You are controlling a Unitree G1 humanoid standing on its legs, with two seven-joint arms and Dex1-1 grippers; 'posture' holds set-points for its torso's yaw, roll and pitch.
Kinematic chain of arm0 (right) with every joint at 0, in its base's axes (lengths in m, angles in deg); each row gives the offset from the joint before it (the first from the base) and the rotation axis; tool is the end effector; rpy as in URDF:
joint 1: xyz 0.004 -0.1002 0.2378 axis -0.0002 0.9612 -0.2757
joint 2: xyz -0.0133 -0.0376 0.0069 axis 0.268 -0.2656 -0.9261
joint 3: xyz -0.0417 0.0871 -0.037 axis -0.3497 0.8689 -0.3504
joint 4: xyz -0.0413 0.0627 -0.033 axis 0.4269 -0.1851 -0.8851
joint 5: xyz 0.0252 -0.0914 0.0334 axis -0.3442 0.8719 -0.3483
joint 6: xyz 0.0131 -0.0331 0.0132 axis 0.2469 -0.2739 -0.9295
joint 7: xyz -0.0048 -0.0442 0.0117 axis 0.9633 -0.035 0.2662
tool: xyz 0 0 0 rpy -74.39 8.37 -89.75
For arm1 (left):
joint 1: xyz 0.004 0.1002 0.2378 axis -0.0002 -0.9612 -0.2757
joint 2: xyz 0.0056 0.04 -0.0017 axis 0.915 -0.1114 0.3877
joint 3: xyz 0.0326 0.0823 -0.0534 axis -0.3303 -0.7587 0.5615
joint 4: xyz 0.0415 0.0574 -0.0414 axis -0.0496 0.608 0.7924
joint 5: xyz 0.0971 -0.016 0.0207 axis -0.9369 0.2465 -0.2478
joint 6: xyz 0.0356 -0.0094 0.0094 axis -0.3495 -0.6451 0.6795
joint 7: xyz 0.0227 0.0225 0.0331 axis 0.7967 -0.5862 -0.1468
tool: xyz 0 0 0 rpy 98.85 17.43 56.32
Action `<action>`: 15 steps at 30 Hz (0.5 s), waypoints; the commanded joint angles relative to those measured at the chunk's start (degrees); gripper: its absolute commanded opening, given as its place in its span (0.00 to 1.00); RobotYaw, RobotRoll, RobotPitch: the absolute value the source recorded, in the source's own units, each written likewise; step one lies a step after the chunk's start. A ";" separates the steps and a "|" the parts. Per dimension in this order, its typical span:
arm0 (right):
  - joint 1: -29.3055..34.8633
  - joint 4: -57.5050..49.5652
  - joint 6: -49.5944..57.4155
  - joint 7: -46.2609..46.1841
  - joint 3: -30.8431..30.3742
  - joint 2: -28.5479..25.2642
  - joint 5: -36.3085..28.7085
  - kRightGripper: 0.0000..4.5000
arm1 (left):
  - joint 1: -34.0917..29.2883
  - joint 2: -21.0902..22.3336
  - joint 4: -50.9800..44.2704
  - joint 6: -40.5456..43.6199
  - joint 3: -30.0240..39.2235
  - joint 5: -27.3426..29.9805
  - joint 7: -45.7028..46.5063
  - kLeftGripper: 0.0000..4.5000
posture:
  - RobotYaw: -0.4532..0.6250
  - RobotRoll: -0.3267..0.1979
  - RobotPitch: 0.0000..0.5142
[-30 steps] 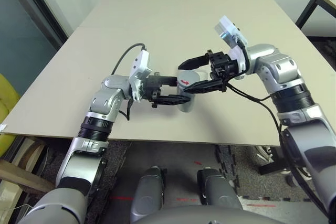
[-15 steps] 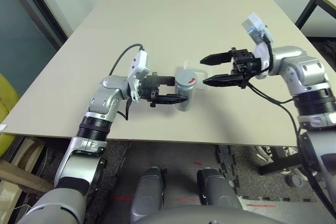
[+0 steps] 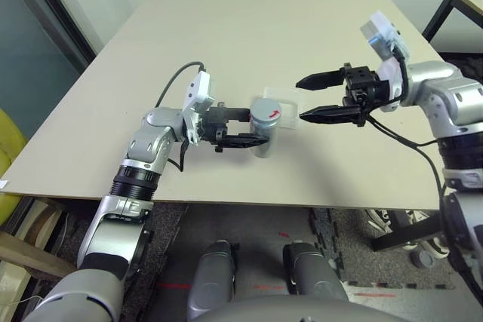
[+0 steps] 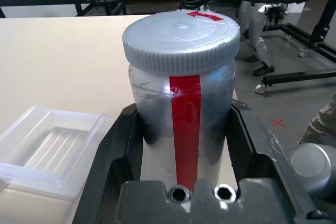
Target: Pour the medicine from the bottle into the box.
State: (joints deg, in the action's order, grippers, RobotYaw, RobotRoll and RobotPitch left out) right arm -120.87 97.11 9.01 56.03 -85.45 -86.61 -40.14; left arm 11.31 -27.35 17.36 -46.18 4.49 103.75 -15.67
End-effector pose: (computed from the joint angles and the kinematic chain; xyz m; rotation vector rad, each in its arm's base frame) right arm 0.3109 -0.1967 0.2243 -0.1479 0.1266 1.5436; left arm 0.3088 0.1839 0.1444 0.1008 -0.0090 -1.5376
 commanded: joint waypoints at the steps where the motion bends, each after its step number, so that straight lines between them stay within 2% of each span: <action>1: -0.71 -1.58 0.43 -0.54 -1.53 1.70 -0.46 1.00 | 0.37 -0.12 -0.09 -0.43 0.08 0.15 0.07 0.54 | 0.38 0.62 0.09; 15: -4.05 3.10 -4.95 -2.11 -4.85 9.62 2.78 1.00 | 0.93 -1.19 -0.42 -0.67 0.03 0.24 0.80 0.54 | 0.39 0.62 0.09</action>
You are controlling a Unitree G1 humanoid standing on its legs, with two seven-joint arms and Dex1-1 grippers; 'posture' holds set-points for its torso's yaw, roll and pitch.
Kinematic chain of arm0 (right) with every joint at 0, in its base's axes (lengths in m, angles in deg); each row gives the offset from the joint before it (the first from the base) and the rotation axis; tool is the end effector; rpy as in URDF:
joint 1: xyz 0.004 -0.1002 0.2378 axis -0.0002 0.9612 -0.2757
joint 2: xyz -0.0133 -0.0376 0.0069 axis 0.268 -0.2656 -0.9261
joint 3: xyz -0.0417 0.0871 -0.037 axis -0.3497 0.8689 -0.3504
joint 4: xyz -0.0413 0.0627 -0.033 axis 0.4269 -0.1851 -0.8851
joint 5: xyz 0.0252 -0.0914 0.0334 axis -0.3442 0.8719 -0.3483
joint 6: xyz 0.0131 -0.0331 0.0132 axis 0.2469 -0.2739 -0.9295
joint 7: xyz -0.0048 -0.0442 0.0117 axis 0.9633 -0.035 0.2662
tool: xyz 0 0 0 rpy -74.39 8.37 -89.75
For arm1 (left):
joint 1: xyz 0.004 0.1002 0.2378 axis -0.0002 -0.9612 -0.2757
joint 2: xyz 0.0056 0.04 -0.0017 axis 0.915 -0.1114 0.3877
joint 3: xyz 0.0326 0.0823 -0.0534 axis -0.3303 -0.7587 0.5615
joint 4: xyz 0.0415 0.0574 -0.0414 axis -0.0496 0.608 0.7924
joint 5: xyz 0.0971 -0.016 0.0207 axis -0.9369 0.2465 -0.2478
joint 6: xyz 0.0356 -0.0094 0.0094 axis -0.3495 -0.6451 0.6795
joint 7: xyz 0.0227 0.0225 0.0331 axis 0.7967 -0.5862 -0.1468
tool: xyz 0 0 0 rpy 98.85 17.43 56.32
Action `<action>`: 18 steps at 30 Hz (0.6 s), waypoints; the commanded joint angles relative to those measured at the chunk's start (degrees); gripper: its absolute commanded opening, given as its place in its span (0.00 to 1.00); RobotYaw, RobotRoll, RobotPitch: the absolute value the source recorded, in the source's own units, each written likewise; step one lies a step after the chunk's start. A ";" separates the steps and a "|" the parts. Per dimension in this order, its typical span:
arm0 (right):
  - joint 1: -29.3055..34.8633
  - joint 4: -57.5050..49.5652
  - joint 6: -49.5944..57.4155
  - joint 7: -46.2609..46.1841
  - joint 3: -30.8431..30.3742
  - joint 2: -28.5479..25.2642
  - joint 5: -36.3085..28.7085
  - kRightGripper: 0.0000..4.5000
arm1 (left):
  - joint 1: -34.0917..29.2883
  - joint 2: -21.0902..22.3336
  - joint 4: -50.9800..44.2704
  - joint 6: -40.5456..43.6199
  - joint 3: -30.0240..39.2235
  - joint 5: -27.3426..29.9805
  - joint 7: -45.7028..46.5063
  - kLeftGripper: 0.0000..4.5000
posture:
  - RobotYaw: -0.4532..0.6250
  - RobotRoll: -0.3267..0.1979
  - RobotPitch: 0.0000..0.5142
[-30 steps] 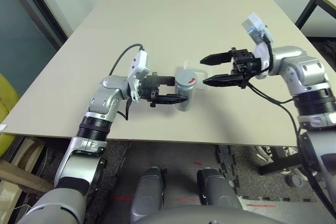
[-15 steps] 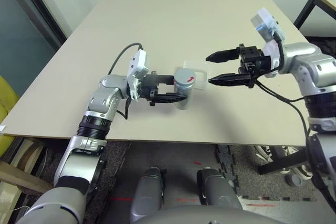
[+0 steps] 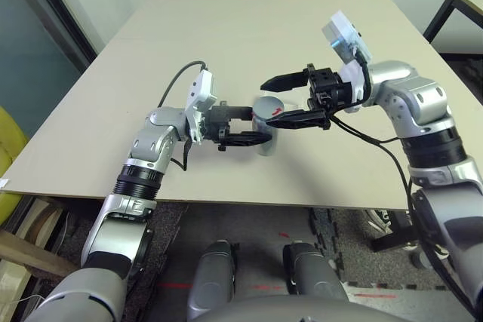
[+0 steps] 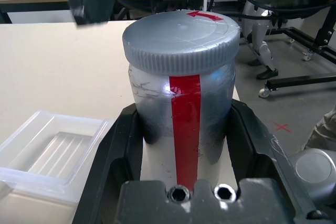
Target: Pour the medicine from the bottle into the box.
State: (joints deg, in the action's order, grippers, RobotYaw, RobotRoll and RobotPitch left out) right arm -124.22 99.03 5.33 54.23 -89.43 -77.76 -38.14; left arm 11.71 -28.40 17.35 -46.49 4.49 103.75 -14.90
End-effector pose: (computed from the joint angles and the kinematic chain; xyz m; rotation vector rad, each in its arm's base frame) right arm 0.3195 -0.1491 0.2203 -0.1563 0.0513 1.6482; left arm 0.3097 0.1789 0.1452 0.0951 -0.0297 -1.5358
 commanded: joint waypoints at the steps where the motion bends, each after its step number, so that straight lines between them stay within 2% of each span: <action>1: -0.75 1.55 -1.56 -0.39 -1.00 1.04 0.97 1.00 | 0.52 -0.17 -0.51 -0.35 -0.02 0.24 0.01 0.54 | 0.39 0.62 0.09; 18: -1.60 8.27 -4.74 -1.61 -0.59 3.54 3.84 1.00 | 0.39 -0.64 -1.62 0.11 -0.79 0.31 -0.33 0.54 | 0.39 0.62 0.10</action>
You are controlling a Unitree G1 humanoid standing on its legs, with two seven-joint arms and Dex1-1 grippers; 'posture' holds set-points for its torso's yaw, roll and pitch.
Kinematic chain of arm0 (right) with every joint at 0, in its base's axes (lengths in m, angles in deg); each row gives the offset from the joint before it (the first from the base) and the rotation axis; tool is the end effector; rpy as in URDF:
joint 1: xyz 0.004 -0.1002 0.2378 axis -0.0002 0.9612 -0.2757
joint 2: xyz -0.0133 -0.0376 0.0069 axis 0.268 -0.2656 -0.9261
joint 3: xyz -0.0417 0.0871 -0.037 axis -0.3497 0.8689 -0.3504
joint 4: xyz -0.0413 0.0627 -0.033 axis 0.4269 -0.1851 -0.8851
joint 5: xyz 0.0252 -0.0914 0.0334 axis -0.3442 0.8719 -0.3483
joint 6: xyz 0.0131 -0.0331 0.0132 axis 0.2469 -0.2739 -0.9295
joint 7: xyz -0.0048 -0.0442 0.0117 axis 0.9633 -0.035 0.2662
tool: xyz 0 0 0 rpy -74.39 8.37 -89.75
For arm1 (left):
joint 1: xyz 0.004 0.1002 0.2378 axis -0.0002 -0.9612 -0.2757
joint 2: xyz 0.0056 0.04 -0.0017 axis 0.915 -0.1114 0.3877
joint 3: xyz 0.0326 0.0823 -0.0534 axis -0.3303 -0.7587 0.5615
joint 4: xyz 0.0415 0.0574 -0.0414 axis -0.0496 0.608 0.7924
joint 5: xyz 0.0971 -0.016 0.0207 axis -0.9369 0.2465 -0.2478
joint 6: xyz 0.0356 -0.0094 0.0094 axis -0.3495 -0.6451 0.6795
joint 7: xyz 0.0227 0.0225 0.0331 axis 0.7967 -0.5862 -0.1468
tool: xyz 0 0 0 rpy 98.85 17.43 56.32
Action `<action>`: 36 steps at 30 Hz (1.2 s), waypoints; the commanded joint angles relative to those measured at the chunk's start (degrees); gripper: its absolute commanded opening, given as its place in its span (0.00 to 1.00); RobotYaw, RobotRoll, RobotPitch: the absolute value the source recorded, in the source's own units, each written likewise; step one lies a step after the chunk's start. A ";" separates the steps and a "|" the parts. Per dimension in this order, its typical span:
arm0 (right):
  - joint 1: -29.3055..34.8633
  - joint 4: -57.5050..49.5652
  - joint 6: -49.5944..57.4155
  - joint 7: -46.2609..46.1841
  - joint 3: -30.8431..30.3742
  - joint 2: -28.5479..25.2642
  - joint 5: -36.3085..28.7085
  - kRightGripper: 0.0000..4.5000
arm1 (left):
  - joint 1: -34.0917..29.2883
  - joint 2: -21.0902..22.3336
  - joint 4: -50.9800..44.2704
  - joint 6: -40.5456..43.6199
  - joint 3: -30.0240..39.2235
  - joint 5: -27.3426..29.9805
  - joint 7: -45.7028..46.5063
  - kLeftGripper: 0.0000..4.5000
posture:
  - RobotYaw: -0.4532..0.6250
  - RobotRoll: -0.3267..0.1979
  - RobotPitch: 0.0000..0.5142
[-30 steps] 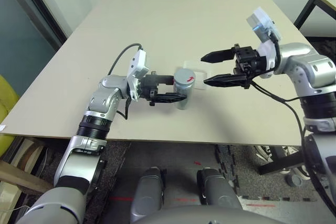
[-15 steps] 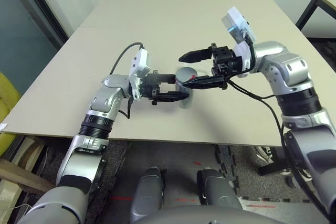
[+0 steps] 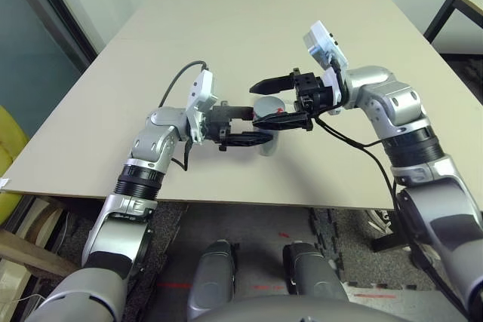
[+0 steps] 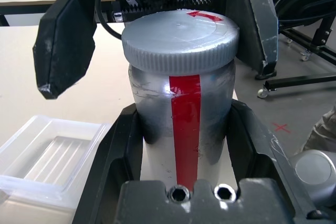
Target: Pour the medicine from the bottle into the box.
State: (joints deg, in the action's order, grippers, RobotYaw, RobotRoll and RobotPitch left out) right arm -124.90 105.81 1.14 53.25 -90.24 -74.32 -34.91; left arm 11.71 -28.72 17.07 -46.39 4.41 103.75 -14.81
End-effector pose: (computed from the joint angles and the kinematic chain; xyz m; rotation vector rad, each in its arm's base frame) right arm 0.3295 -0.1409 0.2052 -0.1370 0.0687 1.6130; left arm 0.3095 0.1770 0.1454 0.0932 -0.0340 -1.5403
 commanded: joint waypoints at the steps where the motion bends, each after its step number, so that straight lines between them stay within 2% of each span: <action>1: -0.99 1.71 -0.56 -0.67 0.33 0.13 0.57 1.00 | 0.40 -0.33 -1.32 0.01 -0.71 0.30 -0.41 0.54 | 0.39 0.62 0.10; 11: 0.89 2.63 -0.74 -1.97 3.83 -3.64 -0.23 1.00 | 0.40 -0.09 -1.30 -0.03 -0.55 0.46 0.04 0.54 | 0.39 0.62 0.10; 18: 4.13 -0.75 1.45 -2.45 7.94 -9.92 -2.96 1.00 | 0.71 0.12 -0.85 -0.04 -0.65 0.49 -0.06 0.54 | 0.38 0.62 0.09; 25: 6.61 -0.78 2.07 -3.95 11.55 -15.95 -2.81 1.00 | 1.17 0.15 0.45 -0.55 -0.44 0.08 -0.90 0.54 | 0.36 0.62 0.09; 36: 6.22 -5.06 3.95 -4.55 10.43 -14.53 -4.04 1.00 | 1.81 -0.10 1.85 -1.31 -0.53 -0.22 -1.38 0.54 | 0.36 0.62 0.09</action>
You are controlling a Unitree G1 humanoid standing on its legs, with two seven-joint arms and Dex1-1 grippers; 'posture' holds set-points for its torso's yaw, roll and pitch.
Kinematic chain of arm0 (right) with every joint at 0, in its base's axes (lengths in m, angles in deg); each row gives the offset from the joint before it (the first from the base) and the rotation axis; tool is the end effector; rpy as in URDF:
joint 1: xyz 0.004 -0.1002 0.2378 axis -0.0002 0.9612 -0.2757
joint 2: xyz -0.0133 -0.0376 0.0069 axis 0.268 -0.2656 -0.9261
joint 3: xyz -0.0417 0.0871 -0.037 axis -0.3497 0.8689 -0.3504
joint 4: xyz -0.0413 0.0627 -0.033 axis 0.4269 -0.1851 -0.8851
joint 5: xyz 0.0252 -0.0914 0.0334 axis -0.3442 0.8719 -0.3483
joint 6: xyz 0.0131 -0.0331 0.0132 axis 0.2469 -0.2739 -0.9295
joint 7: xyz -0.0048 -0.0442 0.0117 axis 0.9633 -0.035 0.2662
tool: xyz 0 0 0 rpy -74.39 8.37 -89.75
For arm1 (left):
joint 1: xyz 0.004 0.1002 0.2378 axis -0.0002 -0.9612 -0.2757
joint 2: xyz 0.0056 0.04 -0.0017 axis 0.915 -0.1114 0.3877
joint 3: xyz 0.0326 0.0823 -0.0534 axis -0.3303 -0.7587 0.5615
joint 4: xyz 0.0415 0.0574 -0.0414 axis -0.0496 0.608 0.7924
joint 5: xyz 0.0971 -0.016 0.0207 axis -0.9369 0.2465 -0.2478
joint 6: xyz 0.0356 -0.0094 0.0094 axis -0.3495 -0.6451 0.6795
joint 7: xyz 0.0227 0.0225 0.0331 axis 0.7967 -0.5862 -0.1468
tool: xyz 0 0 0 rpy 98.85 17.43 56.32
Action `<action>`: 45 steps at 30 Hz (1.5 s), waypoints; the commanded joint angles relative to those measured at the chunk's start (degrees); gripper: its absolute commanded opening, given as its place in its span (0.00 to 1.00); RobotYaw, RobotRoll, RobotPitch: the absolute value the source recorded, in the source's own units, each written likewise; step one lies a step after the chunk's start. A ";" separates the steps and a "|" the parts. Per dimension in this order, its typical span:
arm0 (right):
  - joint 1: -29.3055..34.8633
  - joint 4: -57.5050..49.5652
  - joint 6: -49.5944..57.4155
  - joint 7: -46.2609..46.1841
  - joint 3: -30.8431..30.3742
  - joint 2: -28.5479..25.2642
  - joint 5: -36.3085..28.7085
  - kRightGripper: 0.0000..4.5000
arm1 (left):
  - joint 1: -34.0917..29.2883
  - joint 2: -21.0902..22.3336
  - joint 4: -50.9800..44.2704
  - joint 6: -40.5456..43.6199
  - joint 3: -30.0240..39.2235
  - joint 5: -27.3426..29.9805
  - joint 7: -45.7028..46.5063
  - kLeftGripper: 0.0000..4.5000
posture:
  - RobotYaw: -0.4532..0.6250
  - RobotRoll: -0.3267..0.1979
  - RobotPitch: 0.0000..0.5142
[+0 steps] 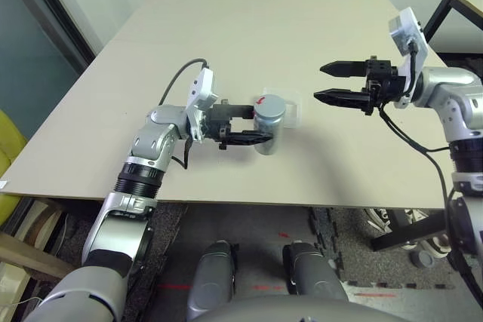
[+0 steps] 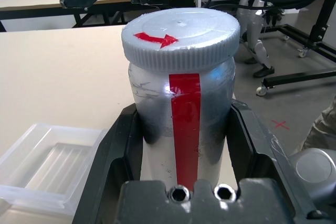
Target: Pour the medicine from the bottle into the box.
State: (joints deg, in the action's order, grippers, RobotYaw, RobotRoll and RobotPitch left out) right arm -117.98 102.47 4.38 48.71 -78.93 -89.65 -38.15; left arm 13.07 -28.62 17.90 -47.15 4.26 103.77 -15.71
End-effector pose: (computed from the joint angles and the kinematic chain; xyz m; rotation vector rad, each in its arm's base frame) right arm 0.3086 -0.2389 0.2183 -0.1309 0.0805 1.2485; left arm 0.3126 0.1760 0.1506 0.1116 -0.0502 -1.5571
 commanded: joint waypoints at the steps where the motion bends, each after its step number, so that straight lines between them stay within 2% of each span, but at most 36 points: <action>1: -0.97 -2.26 1.00 0.05 -1.13 1.16 -0.95 1.00 | 0.43 -0.17 1.02 -0.56 -0.36 -0.23 -0.47 0.54 | 0.36 0.62 0.09; 12: -4.19 -6.82 3.59 0.94 -4.92 6.12 -2.57 1.00 | -0.01 -0.04 1.11 -0.74 -0.17 -0.30 -0.14 0.54 | 0.37 0.62 0.08; 21: -4.85 -8.81 4.01 1.97 -7.75 8.21 -2.92 1.00 | -0.23 -0.15 1.01 -1.03 -0.15 -0.37 0.18 0.54 | 0.38 0.62 0.07; 31: -3.94 -8.93 0.41 2.22 -12.09 8.90 0.30 1.00 | -0.63 -0.05 0.95 -1.16 -0.24 -0.44 0.17 0.54 | 0.39 0.62 0.07; 39: -4.02 -8.18 -0.77 2.07 -12.75 9.56 1.53 1.00 | -0.89 0.06 1.02 -1.22 -0.24 -0.40 -0.04 0.54 | 0.39 0.62 0.08; 42: -3.95 -7.89 -0.78 1.97 -12.67 9.75 1.78 0.86 | -1.07 0.07 1.10 -1.23 -0.30 -0.43 -0.08 0.54 | 0.39 0.62 0.09; 45: -3.86 -7.92 -0.38 1.87 -12.45 9.88 1.62 0.64 | -1.20 0.15 1.07 -1.18 -0.28 -0.42 -0.13 0.54 | 0.39 0.62 0.09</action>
State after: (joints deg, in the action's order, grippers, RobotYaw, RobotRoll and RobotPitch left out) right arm -122.21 94.38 4.02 50.74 -90.81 -79.93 -36.76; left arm 12.30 -28.58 18.09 -48.19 4.27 103.67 -15.61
